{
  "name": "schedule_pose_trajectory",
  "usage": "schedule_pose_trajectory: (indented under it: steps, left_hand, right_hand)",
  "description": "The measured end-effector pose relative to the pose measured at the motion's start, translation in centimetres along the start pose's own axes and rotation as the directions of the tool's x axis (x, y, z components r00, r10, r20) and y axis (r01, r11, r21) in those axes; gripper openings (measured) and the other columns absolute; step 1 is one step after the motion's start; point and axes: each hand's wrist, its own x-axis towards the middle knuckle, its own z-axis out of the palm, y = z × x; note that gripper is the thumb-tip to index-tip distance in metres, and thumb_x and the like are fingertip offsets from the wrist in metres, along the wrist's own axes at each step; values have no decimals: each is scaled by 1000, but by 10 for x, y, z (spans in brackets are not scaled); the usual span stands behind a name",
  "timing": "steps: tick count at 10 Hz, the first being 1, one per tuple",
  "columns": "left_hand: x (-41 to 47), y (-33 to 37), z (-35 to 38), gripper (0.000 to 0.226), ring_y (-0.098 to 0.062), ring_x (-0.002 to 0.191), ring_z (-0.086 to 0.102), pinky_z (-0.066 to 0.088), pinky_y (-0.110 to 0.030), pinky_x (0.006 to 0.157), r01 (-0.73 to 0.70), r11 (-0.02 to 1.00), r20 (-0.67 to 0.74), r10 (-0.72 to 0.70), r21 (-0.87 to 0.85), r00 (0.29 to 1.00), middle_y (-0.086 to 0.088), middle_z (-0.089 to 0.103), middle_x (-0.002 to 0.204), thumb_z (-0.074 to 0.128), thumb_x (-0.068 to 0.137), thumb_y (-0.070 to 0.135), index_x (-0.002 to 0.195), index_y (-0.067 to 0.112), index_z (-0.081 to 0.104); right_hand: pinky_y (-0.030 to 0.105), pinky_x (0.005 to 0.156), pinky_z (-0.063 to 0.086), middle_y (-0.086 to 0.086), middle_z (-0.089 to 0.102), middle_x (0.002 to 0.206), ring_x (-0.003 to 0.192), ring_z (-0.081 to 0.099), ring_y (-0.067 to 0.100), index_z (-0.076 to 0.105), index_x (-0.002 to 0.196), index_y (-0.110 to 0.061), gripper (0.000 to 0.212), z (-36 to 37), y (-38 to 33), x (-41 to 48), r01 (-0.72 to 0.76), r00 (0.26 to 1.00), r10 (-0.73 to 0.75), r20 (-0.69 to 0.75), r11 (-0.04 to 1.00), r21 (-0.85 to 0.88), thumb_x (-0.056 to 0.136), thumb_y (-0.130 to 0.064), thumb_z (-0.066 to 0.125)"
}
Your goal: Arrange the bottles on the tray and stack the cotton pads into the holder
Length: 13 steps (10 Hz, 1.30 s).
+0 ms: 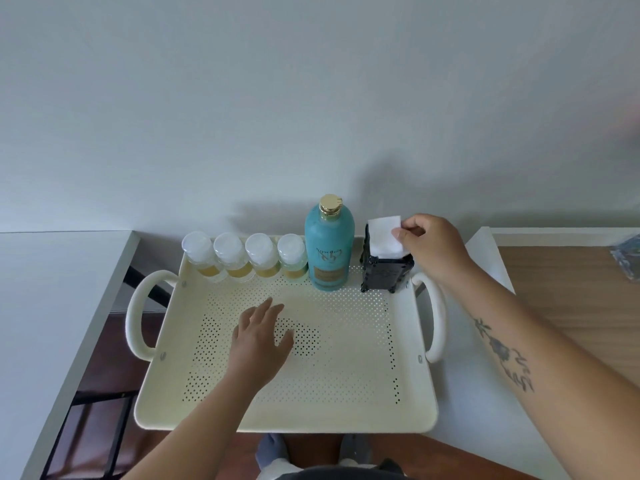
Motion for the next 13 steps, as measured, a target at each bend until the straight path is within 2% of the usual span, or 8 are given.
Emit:
schedule_pose_trajectory:
  steps: [1, 2, 3, 5, 7, 10, 11, 13]
  left_hand:
    - [-3, -9, 10, 66, -27, 147, 12, 18, -49, 117, 44, 996, 40, -47, 77, 998, 4, 15, 162, 45, 91, 59, 149, 30, 29]
    - [-3, -18, 18, 75, -29, 149, -1, 5, -49, 119, 85, 990, 60, -92, 113, 994, 4, -1, 164, 34, 90, 67, 153, 30, 16]
    - [-2, -28, 22, 79, -28, 149, -10, -4, -47, 119, 86, 982, 75, -100, 167, 992, 3, -11, 163, 24, 88, 71, 154, 31, 5]
    - [-3, -38, 29, 80, -20, 144, -25, -11, -47, 119, 63, 978, 80, -81, 199, 994, 5, -23, 160, 8, 86, 75, 153, 34, -9]
    - [-4, -34, 32, 82, -20, 140, -32, -15, -47, 118, 64, 968, 98, -90, 244, 991, 4, -33, 154, 2, 86, 75, 152, 31, -17]
    - [-5, -33, 31, 82, -22, 141, -32, -12, -50, 119, 67, 962, 107, -98, 263, 989, 3, -32, 156, 0, 85, 74, 151, 30, -19]
    - [-6, -33, 32, 82, -22, 142, -30, -10, -50, 119, 74, 961, 104, -105, 267, 989, 2, -28, 158, 0, 85, 74, 152, 29, -18]
    - [-3, -34, 37, 82, -20, 141, -31, -11, -48, 119, 80, 954, 76, -106, 290, 991, 3, -27, 159, -1, 85, 75, 152, 30, -16]
  right_hand:
    - [29, 71, 43, -7, 62, 86, 88, 59, 19, 65, 98, -18, 14, 4, 4, -4, 4, 996, -9, -92, 998, -62, 89, -28, 62]
    - [36, 73, 45, 4, 59, 108, 102, 51, 28, 61, 111, -15, 22, 8, 4, -17, 188, 930, -272, -245, 929, -319, 91, -24, 59]
    - [45, 77, 49, 6, 64, 108, 100, 52, 34, 66, 109, -12, 22, 13, 6, -29, 395, 850, -513, -116, 768, -504, 89, -18, 61]
    - [46, 87, 48, 0, 68, 118, 117, 51, 34, 69, 111, -12, 31, 17, 23, -36, 391, 889, -453, 63, 680, -620, 91, -32, 55]
    - [47, 96, 45, -2, 67, 123, 123, 47, 35, 67, 116, -15, 46, 21, 34, -35, 363, 913, -392, 109, 664, -654, 91, -46, 44]
    - [46, 93, 44, -6, 66, 123, 124, 46, 34, 65, 117, -18, 57, 27, 38, -36, 329, 928, -357, 104, 660, -676, 91, -57, 34]
    - [47, 92, 45, -4, 67, 122, 122, 47, 34, 66, 116, -17, 56, 27, 37, -35, 328, 931, -351, 102, 679, -657, 90, -56, 35]
    - [46, 91, 45, -2, 60, 127, 117, 47, 31, 62, 119, -17, 43, 26, 30, -44, 392, 888, -460, 13, 740, -547, 89, -44, 46]
